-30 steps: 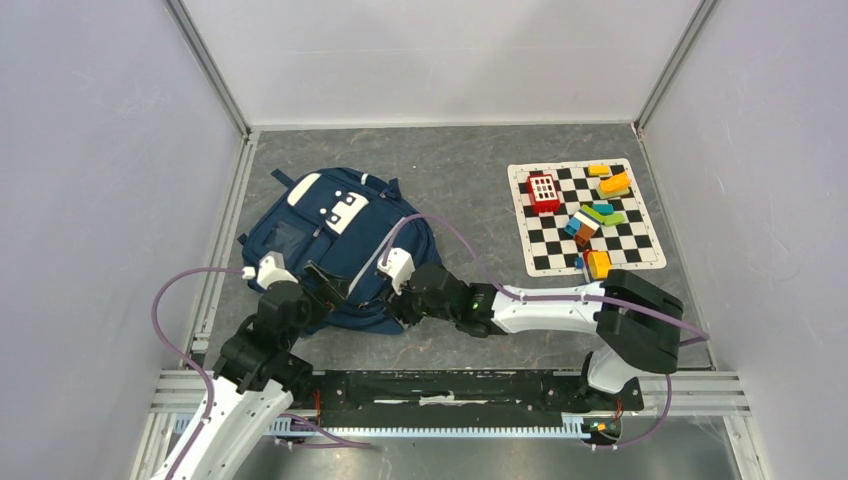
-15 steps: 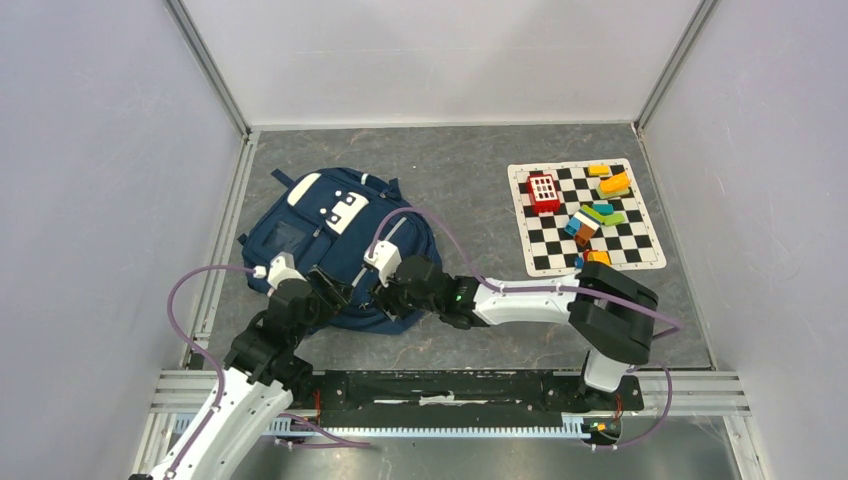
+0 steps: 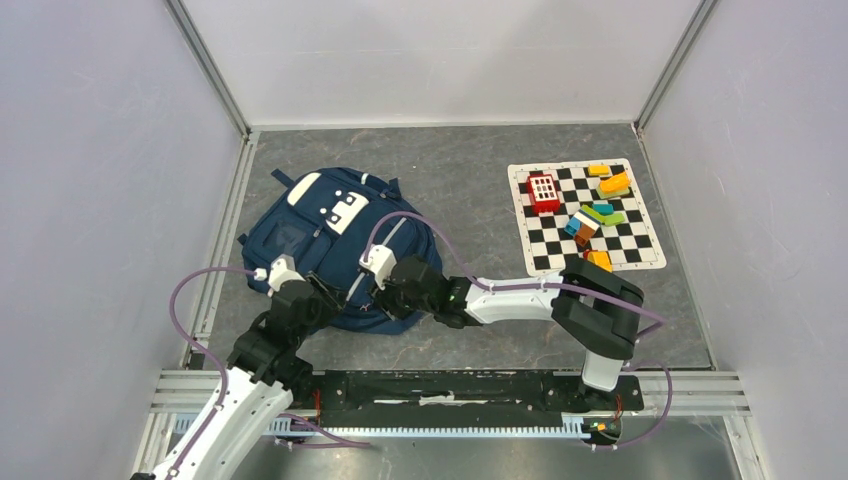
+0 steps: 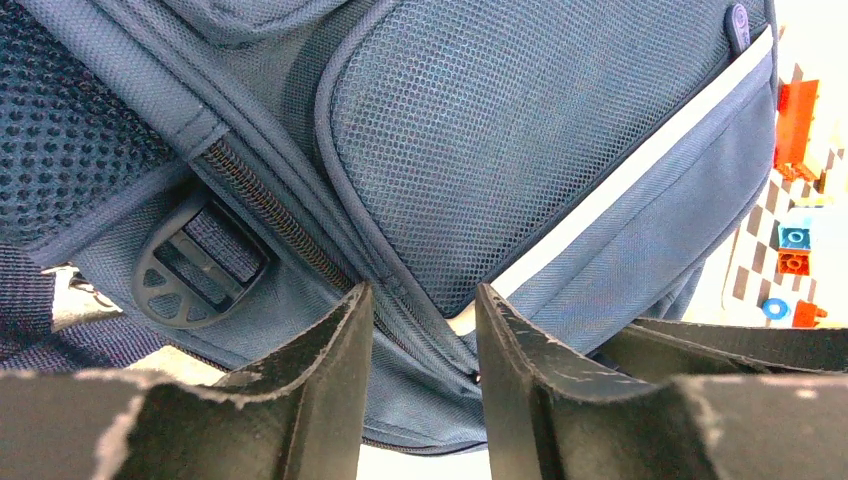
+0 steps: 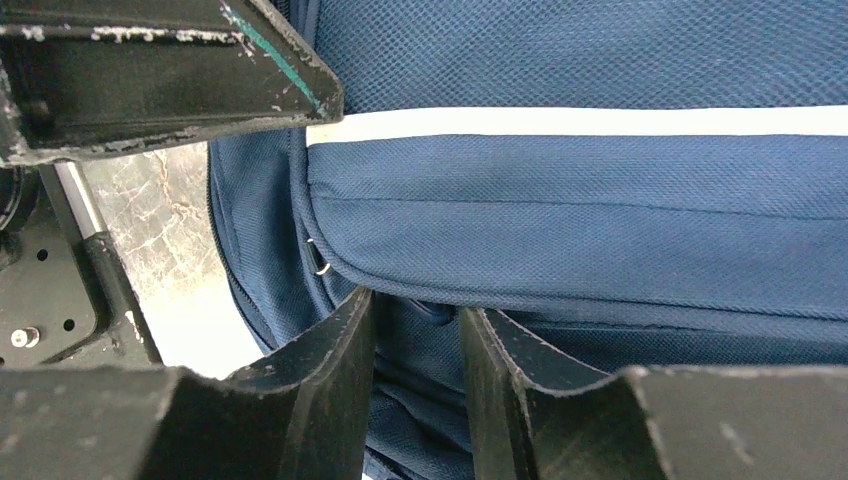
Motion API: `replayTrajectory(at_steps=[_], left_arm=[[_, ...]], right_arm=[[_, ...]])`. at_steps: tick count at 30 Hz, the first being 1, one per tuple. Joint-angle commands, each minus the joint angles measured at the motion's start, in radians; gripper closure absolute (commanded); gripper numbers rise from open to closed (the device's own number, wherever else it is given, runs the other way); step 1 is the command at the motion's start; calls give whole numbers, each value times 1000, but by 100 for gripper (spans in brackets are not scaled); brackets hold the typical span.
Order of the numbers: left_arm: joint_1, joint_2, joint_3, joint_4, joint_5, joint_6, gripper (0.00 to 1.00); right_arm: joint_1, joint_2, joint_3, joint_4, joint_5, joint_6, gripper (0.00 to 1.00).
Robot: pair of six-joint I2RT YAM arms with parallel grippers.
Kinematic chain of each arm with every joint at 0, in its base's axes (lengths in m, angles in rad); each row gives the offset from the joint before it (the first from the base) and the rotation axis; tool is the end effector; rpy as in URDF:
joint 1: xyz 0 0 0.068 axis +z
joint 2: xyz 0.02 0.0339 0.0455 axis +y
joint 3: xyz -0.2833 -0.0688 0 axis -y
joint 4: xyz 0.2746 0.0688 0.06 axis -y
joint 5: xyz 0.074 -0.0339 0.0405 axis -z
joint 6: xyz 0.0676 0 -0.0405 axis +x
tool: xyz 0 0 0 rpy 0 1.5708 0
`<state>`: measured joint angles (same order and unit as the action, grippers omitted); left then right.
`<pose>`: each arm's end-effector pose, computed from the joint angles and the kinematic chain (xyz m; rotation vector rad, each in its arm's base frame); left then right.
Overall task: Pack the student bag
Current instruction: Zip the student bag at the center of the board.
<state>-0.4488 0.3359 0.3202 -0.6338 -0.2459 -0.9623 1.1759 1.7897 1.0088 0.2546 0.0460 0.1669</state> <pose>0.1325 -0.0456 0.1782 -0.7022 2.1332 -0.5105 0.1726 0.4060 0.1683 -1.0328 1.9303 0.7443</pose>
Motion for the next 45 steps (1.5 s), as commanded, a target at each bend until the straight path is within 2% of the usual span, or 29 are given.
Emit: replayTrajectory(at_steps=[1, 8, 17, 19, 25, 34, 45], left_arm=[[2, 8, 0, 86, 11, -9, 54], [2, 23, 3, 94, 16, 0, 57], [2, 39, 11, 106, 9, 21, 66], [2, 54, 25, 92, -7, 43, 69], [2, 89, 31, 119, -3, 68, 84], [2, 76, 15, 135, 12, 60, 97], [2, 81, 16, 138, 16, 59, 98]], right_arm=[[11, 32, 42, 64, -79, -29, 60], [20, 46, 52, 64, -99, -76, 59], [38, 39, 64, 40, -52, -123, 95], [42, 10, 39, 40, -52, -129, 100], [48, -80, -59, 95, -21, -135, 100], [50, -7, 4, 102, -42, -136, 100], [50, 55, 32, 96, -23, -115, 74]])
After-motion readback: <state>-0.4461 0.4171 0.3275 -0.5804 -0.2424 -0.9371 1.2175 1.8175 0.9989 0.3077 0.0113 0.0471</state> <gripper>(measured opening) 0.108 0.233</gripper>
